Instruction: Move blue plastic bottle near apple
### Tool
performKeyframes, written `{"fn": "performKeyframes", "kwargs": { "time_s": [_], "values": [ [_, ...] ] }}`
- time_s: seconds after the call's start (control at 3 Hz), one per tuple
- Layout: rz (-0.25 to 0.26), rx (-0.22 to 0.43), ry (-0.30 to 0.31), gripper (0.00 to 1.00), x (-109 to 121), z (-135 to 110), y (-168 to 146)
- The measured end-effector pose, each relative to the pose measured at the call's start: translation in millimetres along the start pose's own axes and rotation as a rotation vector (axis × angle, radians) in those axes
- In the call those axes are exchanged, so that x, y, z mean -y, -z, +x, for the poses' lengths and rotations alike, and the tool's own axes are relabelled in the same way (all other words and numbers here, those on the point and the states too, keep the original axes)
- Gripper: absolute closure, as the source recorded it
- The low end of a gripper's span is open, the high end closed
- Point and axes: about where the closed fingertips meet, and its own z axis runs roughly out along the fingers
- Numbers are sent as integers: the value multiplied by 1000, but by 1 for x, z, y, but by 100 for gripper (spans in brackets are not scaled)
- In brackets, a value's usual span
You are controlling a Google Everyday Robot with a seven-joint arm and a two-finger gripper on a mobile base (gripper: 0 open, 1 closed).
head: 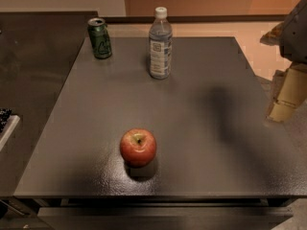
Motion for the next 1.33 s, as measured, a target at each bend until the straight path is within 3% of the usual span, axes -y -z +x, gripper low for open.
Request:
{"fn": "performKeyframes", "kwargs": {
  "time_s": [0.67, 1.33],
  "values": [
    [3, 20, -3, 0, 1, -4, 2],
    [-38, 167, -7, 0, 28, -54, -20]
  ]
}}
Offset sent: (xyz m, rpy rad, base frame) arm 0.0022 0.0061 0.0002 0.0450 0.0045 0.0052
